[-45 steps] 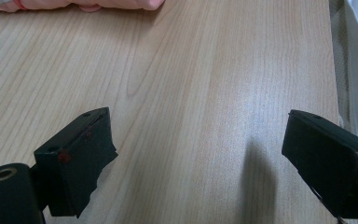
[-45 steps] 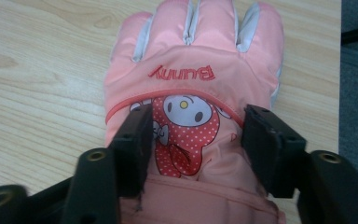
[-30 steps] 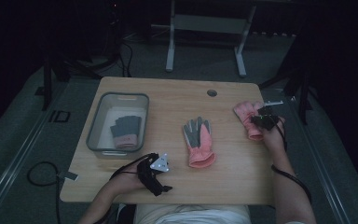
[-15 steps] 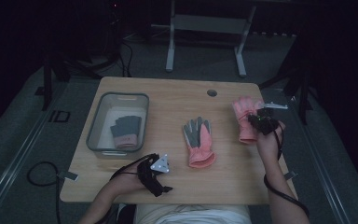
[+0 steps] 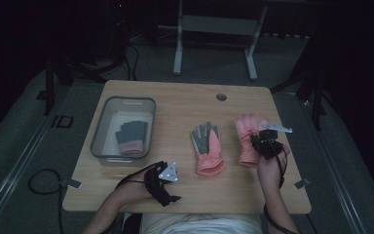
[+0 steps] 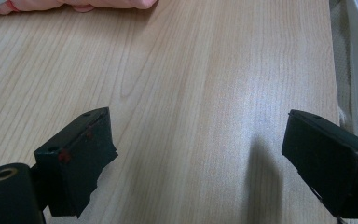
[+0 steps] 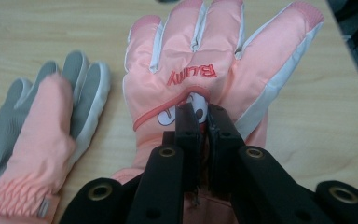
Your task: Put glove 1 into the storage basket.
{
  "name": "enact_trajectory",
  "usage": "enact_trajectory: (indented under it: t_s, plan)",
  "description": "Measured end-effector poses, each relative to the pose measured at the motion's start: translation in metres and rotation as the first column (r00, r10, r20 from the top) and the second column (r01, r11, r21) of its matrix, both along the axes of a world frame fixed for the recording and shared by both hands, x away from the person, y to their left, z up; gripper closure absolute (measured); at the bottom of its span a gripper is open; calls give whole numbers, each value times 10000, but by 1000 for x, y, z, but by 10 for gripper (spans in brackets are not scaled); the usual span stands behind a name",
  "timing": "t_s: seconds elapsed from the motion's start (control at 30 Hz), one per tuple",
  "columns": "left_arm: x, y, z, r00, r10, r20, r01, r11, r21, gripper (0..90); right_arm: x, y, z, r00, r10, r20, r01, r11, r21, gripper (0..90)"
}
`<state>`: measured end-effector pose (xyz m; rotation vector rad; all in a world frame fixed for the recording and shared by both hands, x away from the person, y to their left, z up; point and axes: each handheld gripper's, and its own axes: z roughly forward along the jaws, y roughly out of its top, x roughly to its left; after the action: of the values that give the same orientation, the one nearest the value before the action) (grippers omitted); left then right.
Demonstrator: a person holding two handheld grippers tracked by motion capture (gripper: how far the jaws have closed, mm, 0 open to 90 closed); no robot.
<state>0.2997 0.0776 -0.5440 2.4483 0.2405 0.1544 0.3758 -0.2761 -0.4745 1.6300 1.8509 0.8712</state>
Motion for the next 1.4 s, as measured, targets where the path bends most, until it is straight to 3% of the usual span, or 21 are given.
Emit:
enact_trajectory:
  t_s: [0.17,0.23,0.53,0.83,1.03,1.13,1.2,1.23,1.3,1.4]
  plan:
    - [-1,0,-1,10000,37,-57,-37,10000,-35,85,-7,5,-18,9990,-196,-390,204,9996,185,848]
    - [-1,0,-1,10000,17,-36,-17,10000,-34,85,-8,6,-24,9984,-271,-489,274,9996,54,847]
    - [-1,-1,-1,10000,-15,-19,15,10000,6,85,0,0,-46,9956,-540,-762,548,9985,83,829]
    - [-1,-1,-1,10000,-23,-41,23,10000,-6,85,2,-3,-46,9978,-220,-625,222,9997,25,738]
    - [-1,0,-1,10000,-48,-49,48,10000,-17,85,0,-10,-24,9983,579,-50,-580,9979,-282,655]
    - [-1,-1,0,10000,-84,-36,84,10000,-7,85,1,-14,-13,9896,1422,198,-1413,9891,-417,597]
    - [-1,-1,0,10000,-65,-56,65,10000,11,85,4,-17,-10,9770,2127,151,-2121,9767,-339,574]
    - [-1,-1,0,10000,-70,-63,70,10000,4,85,5,-18,-10,9739,2268,-25,-2267,9728,-478,556]
    - [-1,-1,0,10000,-63,-60,63,10000,-3,85,8,-22,-13,9582,2834,-390,-2845,9583,-258,521]
    - [-1,-1,0,10000,-53,-72,53,10000,25,85,10,-24,-20,9548,2906,-628,-2941,9541,-567,505]
